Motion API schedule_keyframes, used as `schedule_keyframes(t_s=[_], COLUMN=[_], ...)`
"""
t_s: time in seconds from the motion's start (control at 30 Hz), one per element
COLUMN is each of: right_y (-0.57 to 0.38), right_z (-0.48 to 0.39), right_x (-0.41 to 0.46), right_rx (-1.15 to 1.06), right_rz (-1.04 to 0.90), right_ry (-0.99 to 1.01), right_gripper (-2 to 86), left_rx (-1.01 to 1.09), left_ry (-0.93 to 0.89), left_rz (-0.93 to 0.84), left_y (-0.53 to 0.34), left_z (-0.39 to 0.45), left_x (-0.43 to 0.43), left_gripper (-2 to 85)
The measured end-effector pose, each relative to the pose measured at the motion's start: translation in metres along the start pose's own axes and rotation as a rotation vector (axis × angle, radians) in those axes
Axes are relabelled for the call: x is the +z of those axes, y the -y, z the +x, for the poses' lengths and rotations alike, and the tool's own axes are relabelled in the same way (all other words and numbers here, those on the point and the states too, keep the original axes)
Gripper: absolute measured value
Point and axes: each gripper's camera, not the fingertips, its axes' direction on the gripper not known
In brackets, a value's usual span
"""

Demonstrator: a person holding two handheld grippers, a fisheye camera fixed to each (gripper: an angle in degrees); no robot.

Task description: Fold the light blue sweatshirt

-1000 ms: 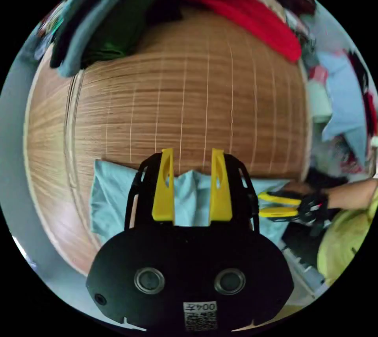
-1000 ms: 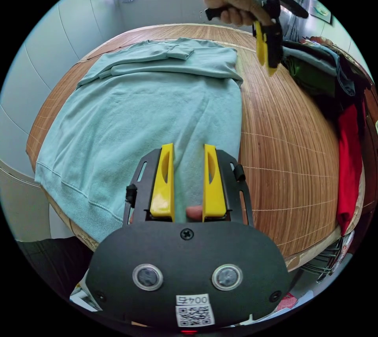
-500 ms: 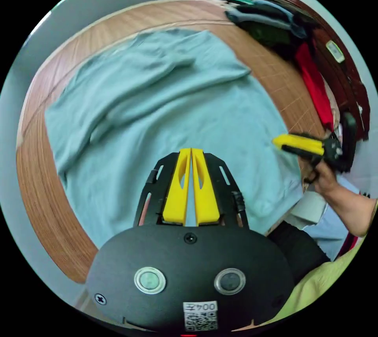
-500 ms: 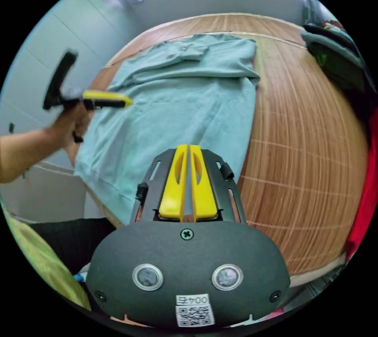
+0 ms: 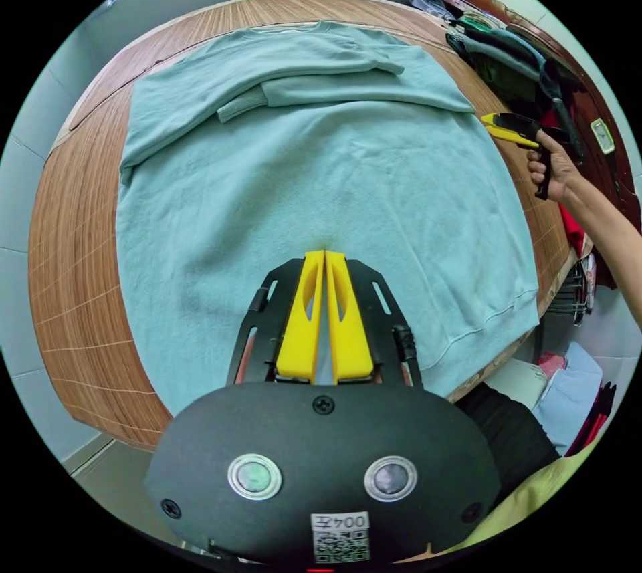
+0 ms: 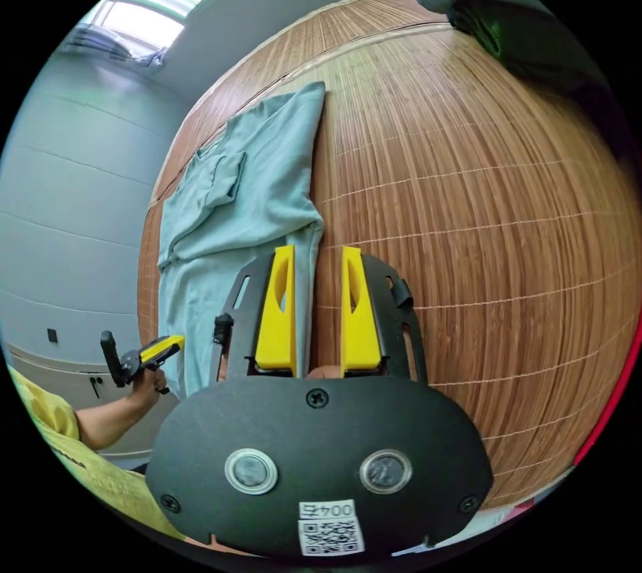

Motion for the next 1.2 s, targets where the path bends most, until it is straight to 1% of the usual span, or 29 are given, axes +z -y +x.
schedule_keyframes(t_s=[0.13,0.4,0.5,0.57,0.67,0.93,1.2], right_y=[0.005,0.001,-0.004,-0.004,-0.006,-0.045,-0.051], right_z=[-0.013,-0.068,-0.089,-0.106,-0.109,-0.102,-0.106], right_x=[-0.002,0.000,0.002,0.003,-0.004,-0.008,-0.013], right_rx=[0.009,-0.112,-0.188,-0.288,-0.362,-0.460,-0.494], right_rz=[-0.015,-0.024,-0.023,-0.055,-0.052,0.102,0.098], right_ry=[-0.029,-0.218,-0.337,-0.441,-0.494,-0.469,-0.463], right_gripper=[8.2,6.5,5.0,3.9,3.6,4.0,4.2], left_rx=[-0.057,-0.039,-0.043,-0.029,0.017,0.048,0.042], left_ry=[-0.044,-0.034,-0.035,-0.023,0.010,0.029,0.015], left_rz=[0.023,0.020,0.026,0.028,0.030,0.043,0.043], left_y=[-0.009,-0.015,-0.018,-0.020,-0.022,-0.027,-0.029], left_z=[-0.009,-0.011,-0.012,-0.011,-0.007,-0.005,-0.008], left_x=[0.001,0.000,0.000,0.000,-0.001,-0.003,-0.005], left_gripper=[0.2,0.2,0.3,0.2,0.2,0.2,0.2])
